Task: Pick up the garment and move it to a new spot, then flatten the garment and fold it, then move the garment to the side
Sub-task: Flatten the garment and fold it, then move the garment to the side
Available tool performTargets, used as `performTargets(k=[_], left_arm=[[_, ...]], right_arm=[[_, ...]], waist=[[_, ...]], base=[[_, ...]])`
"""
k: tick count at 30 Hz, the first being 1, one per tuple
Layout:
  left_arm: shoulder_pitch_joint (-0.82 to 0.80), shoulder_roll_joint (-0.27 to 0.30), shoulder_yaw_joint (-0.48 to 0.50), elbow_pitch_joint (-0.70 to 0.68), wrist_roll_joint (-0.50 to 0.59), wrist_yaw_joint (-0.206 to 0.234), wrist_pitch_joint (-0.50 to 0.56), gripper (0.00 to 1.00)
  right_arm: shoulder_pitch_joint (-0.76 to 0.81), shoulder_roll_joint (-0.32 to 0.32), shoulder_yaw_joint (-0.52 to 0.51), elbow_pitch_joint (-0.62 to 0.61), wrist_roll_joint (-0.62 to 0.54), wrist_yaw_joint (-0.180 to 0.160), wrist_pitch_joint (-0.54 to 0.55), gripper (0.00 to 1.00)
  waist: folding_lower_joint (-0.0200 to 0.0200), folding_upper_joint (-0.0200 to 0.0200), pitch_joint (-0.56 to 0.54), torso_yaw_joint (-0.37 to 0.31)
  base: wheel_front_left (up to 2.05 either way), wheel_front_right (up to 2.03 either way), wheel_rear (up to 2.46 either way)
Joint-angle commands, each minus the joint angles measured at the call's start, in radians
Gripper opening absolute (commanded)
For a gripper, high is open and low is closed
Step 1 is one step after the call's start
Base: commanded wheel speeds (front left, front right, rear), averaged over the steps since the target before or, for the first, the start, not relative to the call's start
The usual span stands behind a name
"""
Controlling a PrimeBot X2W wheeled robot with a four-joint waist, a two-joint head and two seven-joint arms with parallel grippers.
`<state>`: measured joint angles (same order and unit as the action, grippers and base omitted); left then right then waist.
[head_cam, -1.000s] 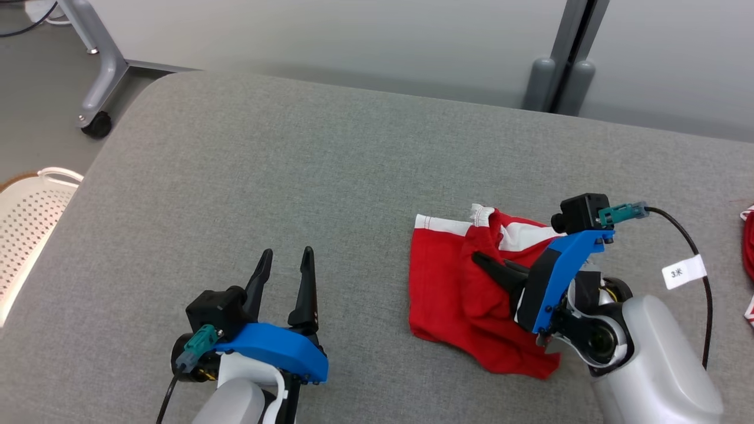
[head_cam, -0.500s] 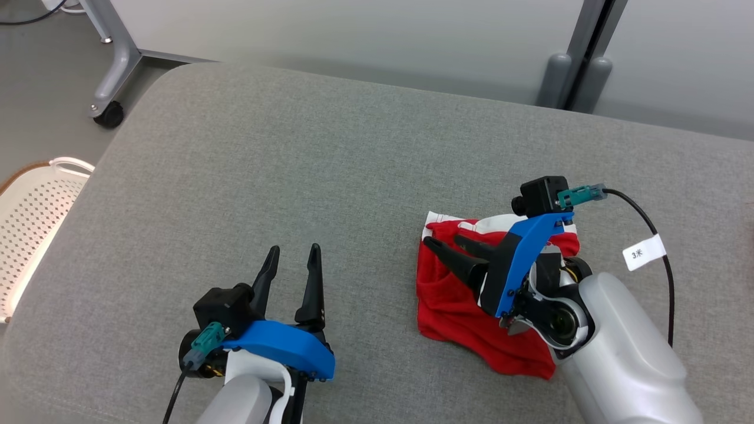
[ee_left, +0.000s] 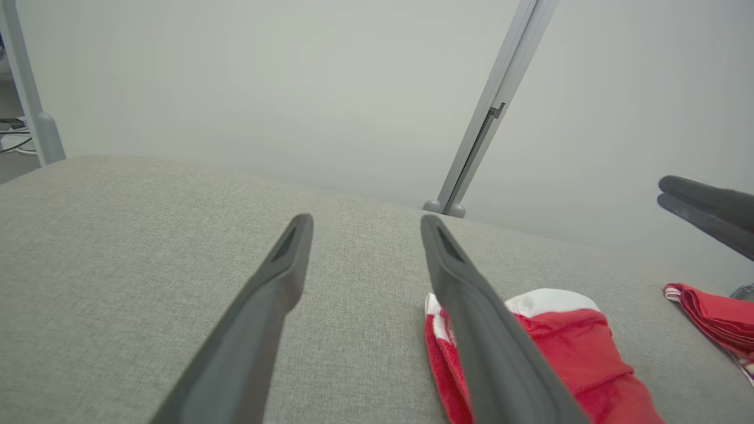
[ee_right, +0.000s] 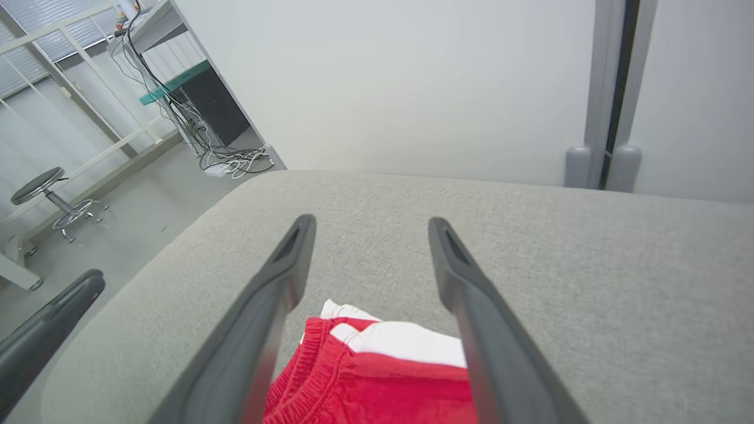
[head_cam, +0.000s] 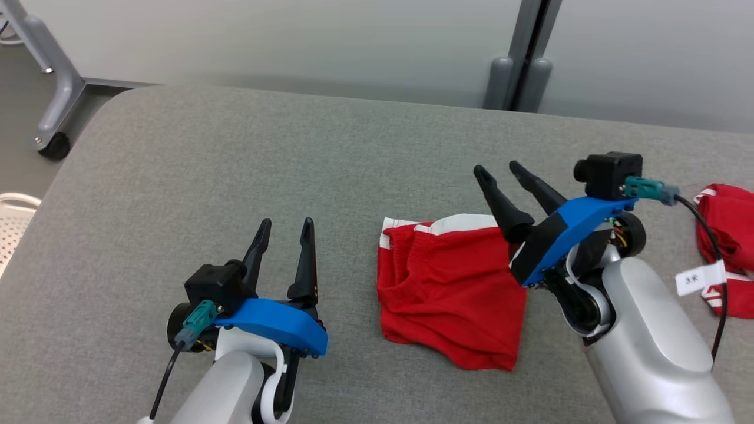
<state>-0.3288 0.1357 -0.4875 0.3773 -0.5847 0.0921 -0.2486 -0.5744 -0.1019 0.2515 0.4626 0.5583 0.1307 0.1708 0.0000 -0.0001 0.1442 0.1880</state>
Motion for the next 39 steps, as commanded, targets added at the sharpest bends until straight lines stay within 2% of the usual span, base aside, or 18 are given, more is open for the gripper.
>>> performTargets(k=[1,5,9,19,22,26,39], left_arm=[[-0.018,0.009,0.01,0.005,0.005,0.006,-0.004,1.0],[-0.017,0.012,0.018,0.02,0.003,0.014,-0.008,1.0],[0.018,0.016,0.033,0.037,-0.002,0.017,-0.011,1.0],[0.103,0.028,0.037,0.079,0.003,-0.008,-0.016,1.0],[0.121,0.038,0.035,0.088,0.009,-0.017,-0.016,1.0],[0.143,0.047,0.042,0.083,0.014,-0.015,-0.017,1.0],[0.176,0.044,0.038,0.034,0.026,-0.001,-0.017,1.0]], right_arm=[[0.028,-0.018,-0.009,-0.007,-0.044,0.0,-0.056,1.0],[0.08,-0.018,-0.051,-0.008,-0.139,0.0,-0.178,1.0],[0.146,-0.007,-0.089,-0.012,-0.204,0.0,-0.255,1.0],[0.346,0.042,-0.22,-0.055,-0.376,0.0,-0.389,1.0],[0.402,0.05,-0.254,-0.077,-0.39,0.0,-0.405,1.0],[0.443,0.051,-0.246,-0.093,-0.348,0.0,-0.417,1.0],[0.466,0.051,-0.268,-0.077,-0.304,0.0,-0.435,1.0]], waist=[[0.0,0.0001,-0.02,-0.029],[0.0,0.0001,-0.042,-0.07],[0.0,0.0001,-0.066,-0.1],[0.0,0.0001,-0.122,-0.111],[0.0,0.0001,-0.132,-0.109],[0.0,0.0001,-0.144,-0.11],[0.0,0.0001,-0.157,-0.103]], base=[[0.0,0.0,0.0],[0.0,0.0,0.0],[0.0,0.0,0.0],[0.0,0.0,0.0],[0.0,0.0,0.0],[0.0,0.0,0.0],[0.0,0.0,0.0]])
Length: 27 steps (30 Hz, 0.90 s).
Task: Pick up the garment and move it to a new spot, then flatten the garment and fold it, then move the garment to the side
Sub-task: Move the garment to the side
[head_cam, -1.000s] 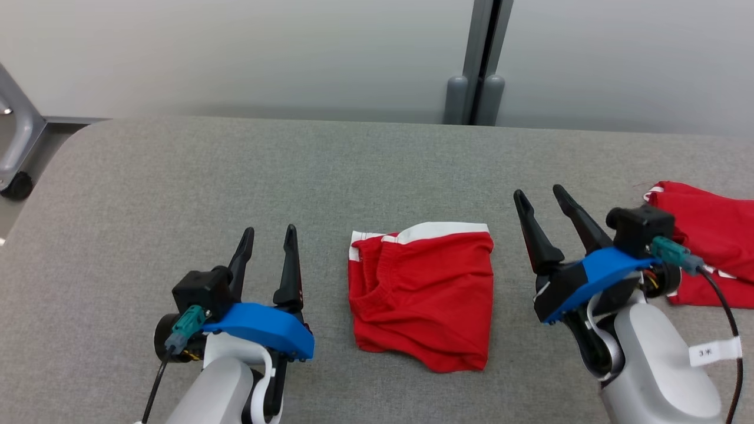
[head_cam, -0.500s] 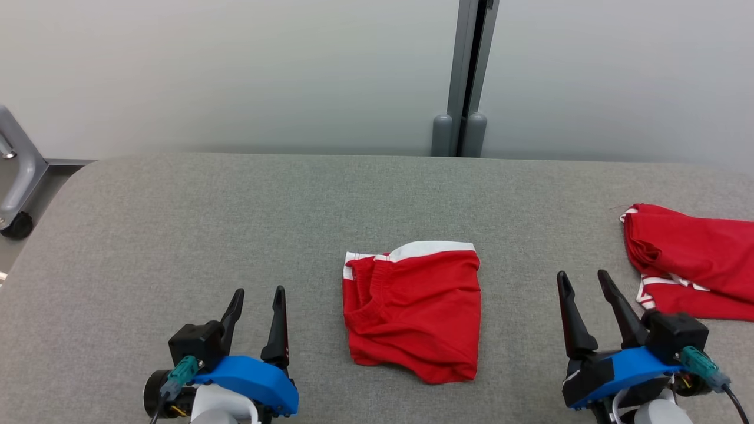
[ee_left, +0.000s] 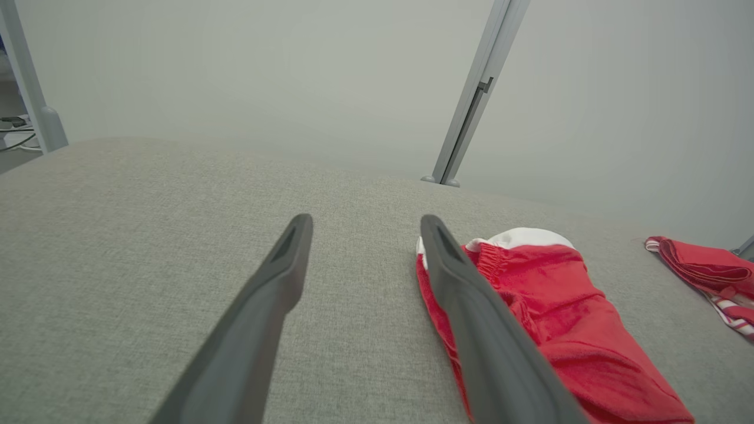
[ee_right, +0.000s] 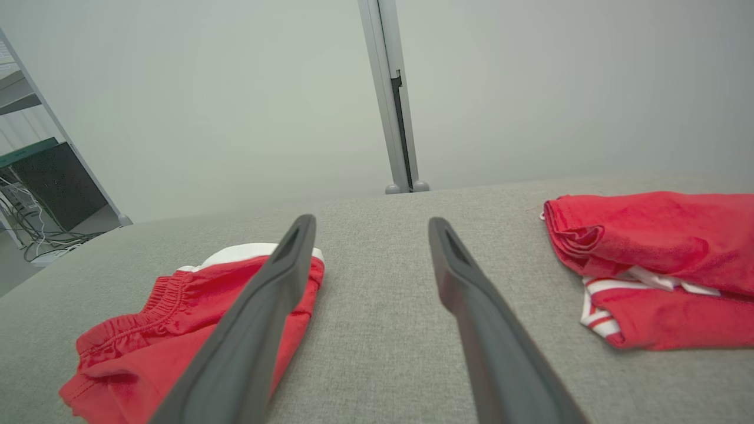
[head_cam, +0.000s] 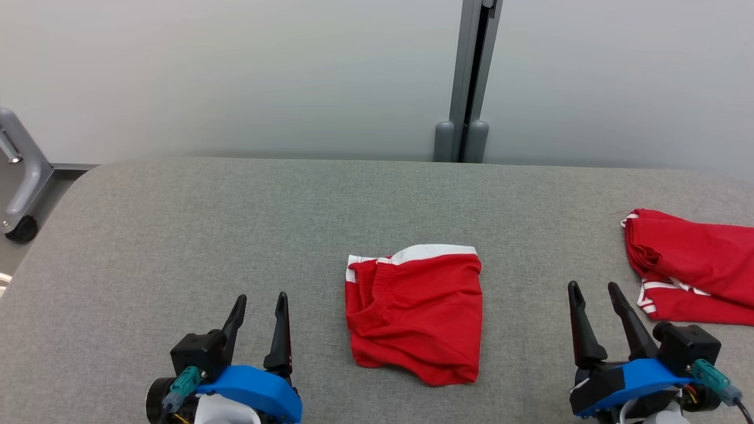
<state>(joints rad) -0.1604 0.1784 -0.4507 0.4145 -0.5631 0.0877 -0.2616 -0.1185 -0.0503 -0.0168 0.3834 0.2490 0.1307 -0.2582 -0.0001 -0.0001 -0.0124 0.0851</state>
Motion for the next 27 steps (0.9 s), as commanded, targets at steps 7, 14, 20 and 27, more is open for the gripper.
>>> performTargets(k=[7,14,20,27], left_arm=[[0.005,0.008,0.001,-0.015,-0.001,0.011,0.001,1.0],[0.006,0.011,-0.003,-0.022,-0.003,0.017,0.003,1.0],[-0.003,0.008,-0.009,-0.024,-0.004,0.02,0.004,1.0],[-0.021,0.007,-0.011,-0.031,-0.002,0.023,0.003,1.0]], right_arm=[[0.008,-0.001,-0.002,0.017,-0.012,0.0,-0.007,1.0],[0.003,-0.001,-0.008,0.028,-0.029,0.0,-0.008,1.0],[-0.002,-0.001,-0.012,0.032,-0.041,0.0,-0.001,1.0],[-0.091,-0.002,0.017,0.029,-0.097,0.0,0.115,1.0]], waist=[[0.0001,0.0001,0.001,0.001],[0.0001,0.0001,0.003,0.003],[0.0001,0.0001,0.007,0.016],[0.0001,0.0001,0.022,0.039]], base=[[0.0,0.0,0.0],[0.0,0.0,0.0],[0.0,0.0,0.0],[0.0,0.0,0.0]])
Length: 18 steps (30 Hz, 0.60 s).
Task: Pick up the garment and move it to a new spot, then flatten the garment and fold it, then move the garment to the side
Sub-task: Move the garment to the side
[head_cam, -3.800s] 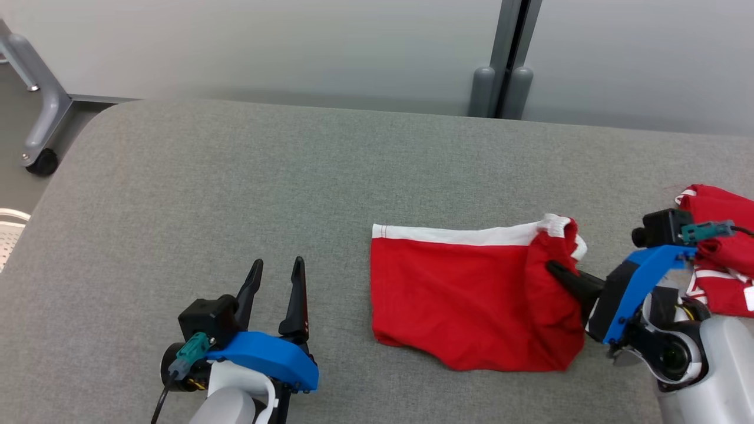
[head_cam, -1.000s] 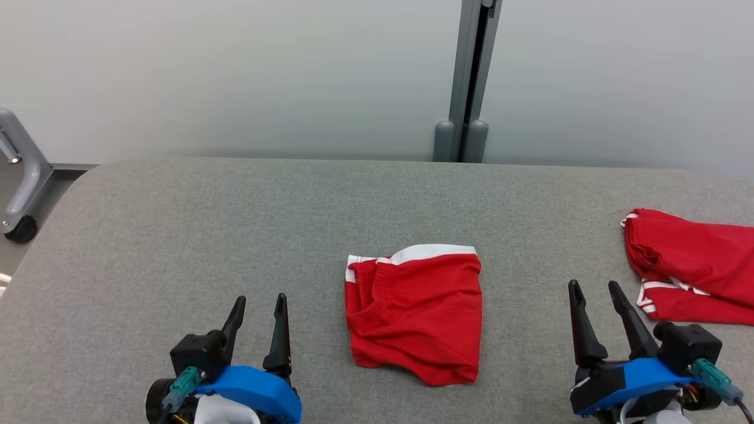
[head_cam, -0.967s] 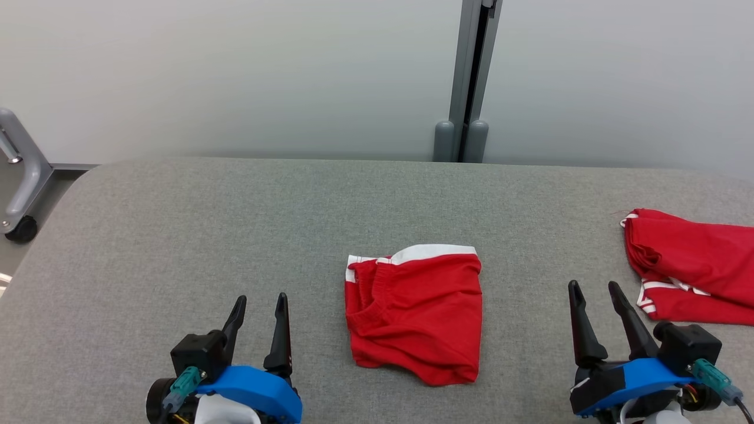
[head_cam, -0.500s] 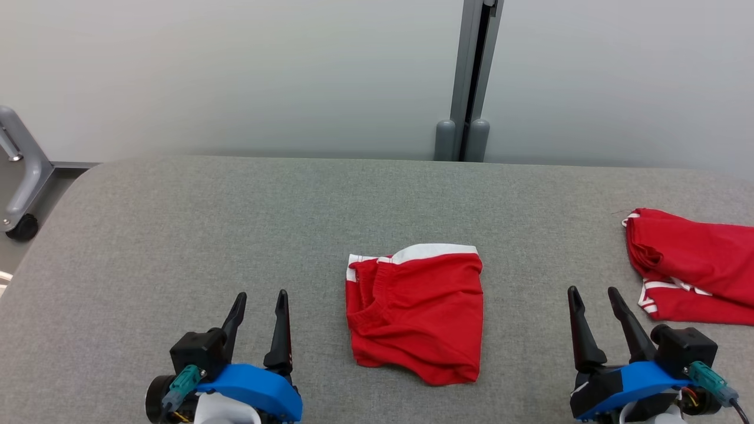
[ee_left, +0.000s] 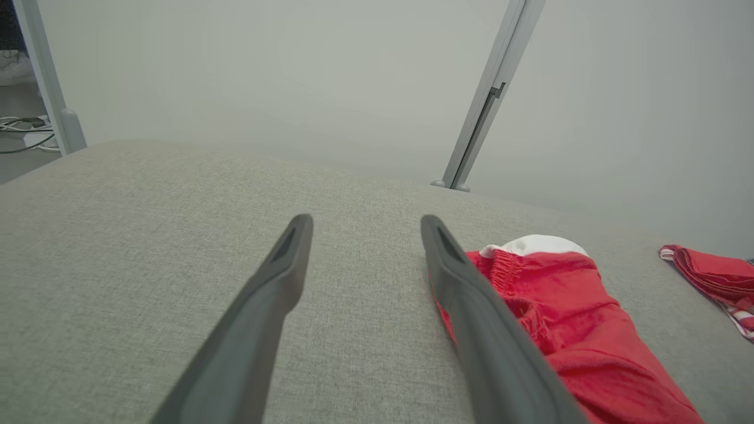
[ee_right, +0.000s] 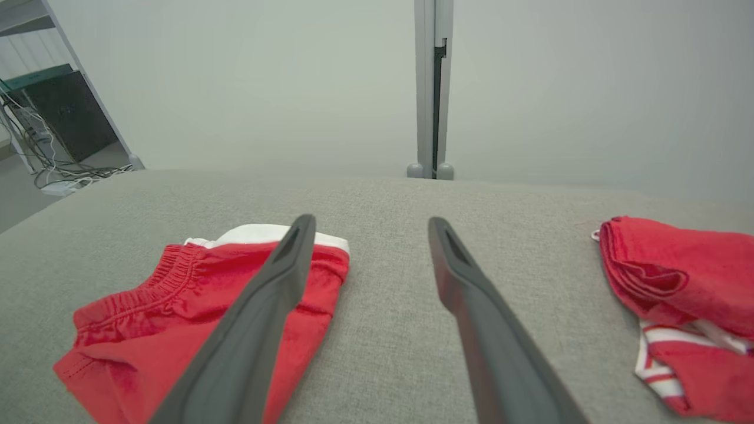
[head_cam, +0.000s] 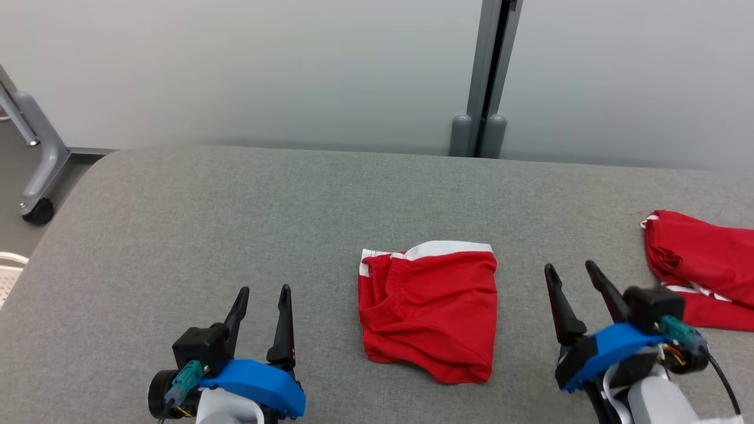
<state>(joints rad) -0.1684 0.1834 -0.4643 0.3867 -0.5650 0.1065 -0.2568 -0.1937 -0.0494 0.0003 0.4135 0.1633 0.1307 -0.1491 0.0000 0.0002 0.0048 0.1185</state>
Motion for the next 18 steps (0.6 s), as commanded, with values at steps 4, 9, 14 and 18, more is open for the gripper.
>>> performTargets(k=[4,9,14,18], left_arm=[[-0.024,-0.005,0.004,-0.003,-0.003,0.003,-0.003,1.0],[-0.03,-0.018,0.011,0.011,-0.004,-0.003,-0.006,1.0],[-0.038,-0.031,0.024,0.021,-0.004,-0.01,-0.008,1.0],[-0.043,-0.04,0.04,0.022,0.005,-0.015,-0.008,1.0]], right_arm=[[-0.083,-0.002,0.017,0.011,-0.024,0.0,0.107,1.0],[-0.152,-0.015,0.009,0.084,-0.01,0.0,0.228,1.0],[-0.177,-0.045,0.014,0.177,0.041,0.0,0.329,1.0],[-0.171,-0.054,0.023,0.225,0.099,0.0,0.391,1.0]], waist=[[0.0,-0.0002,0.021,0.036],[0.0,-0.0002,0.045,0.083],[0.0,-0.0002,0.072,0.132],[0.0,-0.0002,0.09,0.161]], base=[[0.0,0.0,0.0],[0.0,0.0,0.0],[0.0,0.0,0.0],[0.0,0.0,0.0]])
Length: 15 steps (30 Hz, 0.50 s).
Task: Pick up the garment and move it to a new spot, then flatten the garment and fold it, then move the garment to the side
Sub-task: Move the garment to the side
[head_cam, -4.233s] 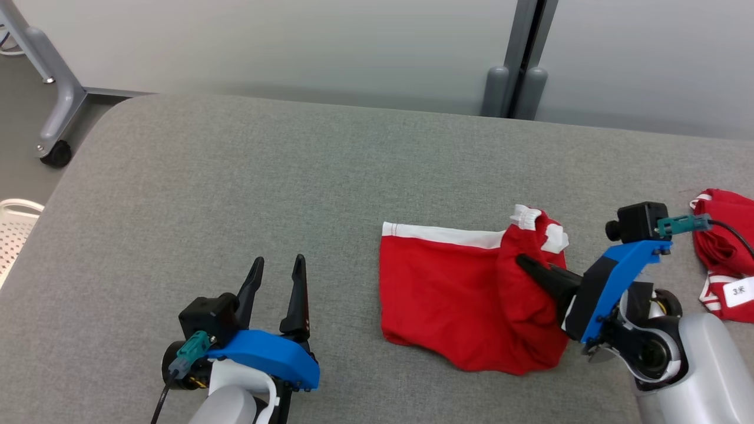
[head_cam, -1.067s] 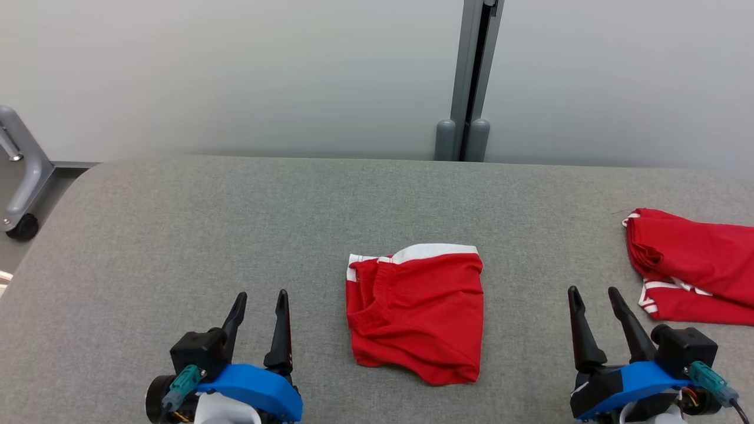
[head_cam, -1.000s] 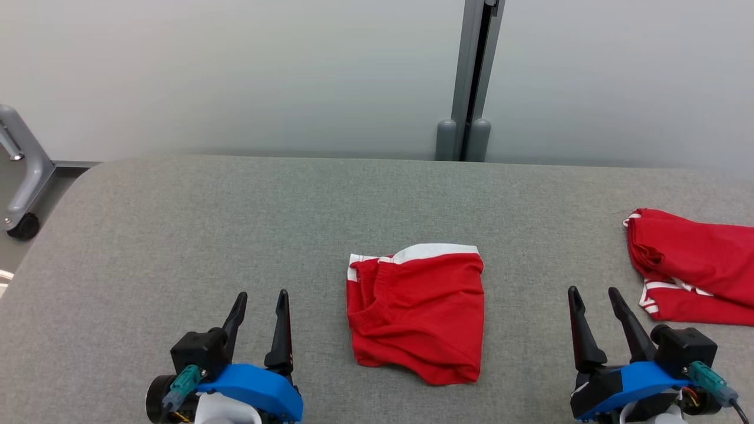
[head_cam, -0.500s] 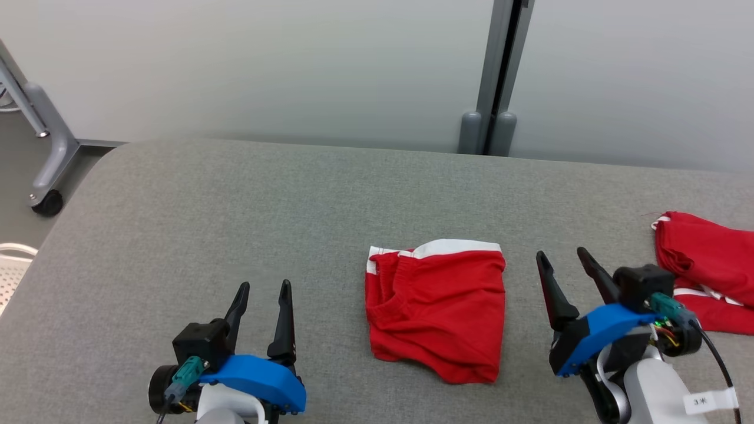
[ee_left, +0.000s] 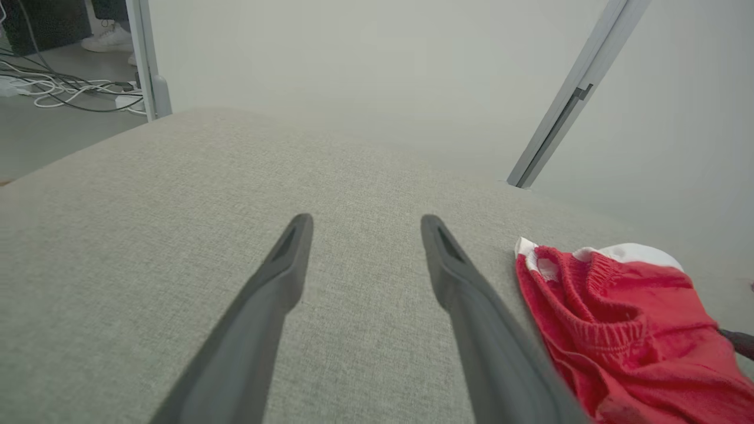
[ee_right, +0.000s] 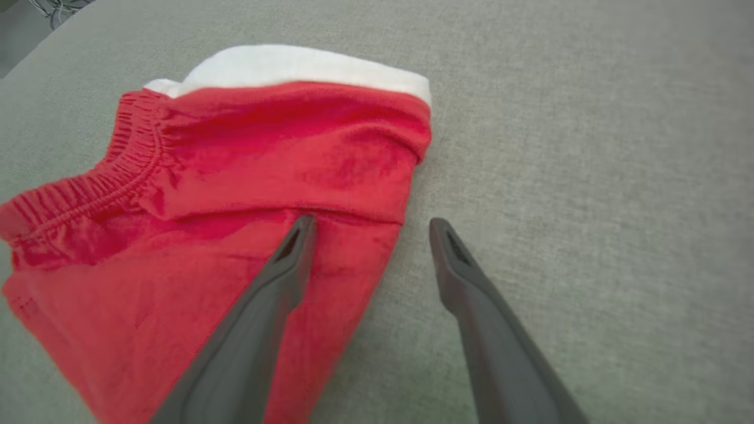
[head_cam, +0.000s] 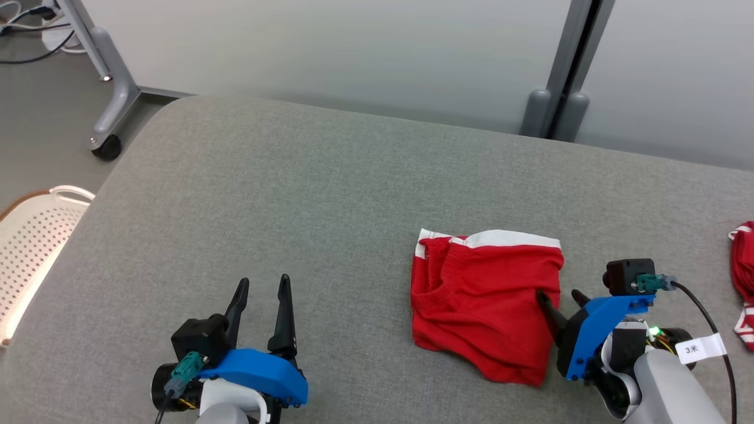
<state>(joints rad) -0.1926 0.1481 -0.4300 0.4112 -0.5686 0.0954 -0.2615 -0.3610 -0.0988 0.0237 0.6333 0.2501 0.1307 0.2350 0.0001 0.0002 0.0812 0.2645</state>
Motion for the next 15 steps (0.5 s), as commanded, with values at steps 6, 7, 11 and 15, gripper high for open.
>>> performTargets(k=[6,7,11,15], left_arm=[[-0.012,-0.013,0.031,-0.016,0.028,-0.011,-0.004,1.0],[-0.01,-0.013,0.035,-0.016,0.033,-0.013,-0.004,1.0],[-0.008,-0.016,0.046,-0.018,0.044,-0.017,-0.004,1.0],[-0.017,-0.022,0.04,-0.017,0.062,-0.028,-0.004,1.0]], right_arm=[[0.009,-0.013,0.019,0.037,0.074,0.0,0.089,1.0],[0.008,-0.015,0.022,0.038,0.078,0.0,0.096,1.0],[-0.002,-0.011,0.03,0.035,0.095,0.0,0.106,0.44],[-0.026,-0.016,0.058,0.018,0.109,0.0,0.092,0.0]], waist=[[-0.0001,-0.0002,0.028,0.033],[-0.0001,-0.0002,0.03,0.034],[-0.0001,-0.0002,0.036,0.03],[-0.0001,-0.0002,0.049,0.01]], base=[[0.0,0.0,0.0],[0.0,0.0,0.0],[0.0,0.0,0.0],[0.0,0.0,0.0]])
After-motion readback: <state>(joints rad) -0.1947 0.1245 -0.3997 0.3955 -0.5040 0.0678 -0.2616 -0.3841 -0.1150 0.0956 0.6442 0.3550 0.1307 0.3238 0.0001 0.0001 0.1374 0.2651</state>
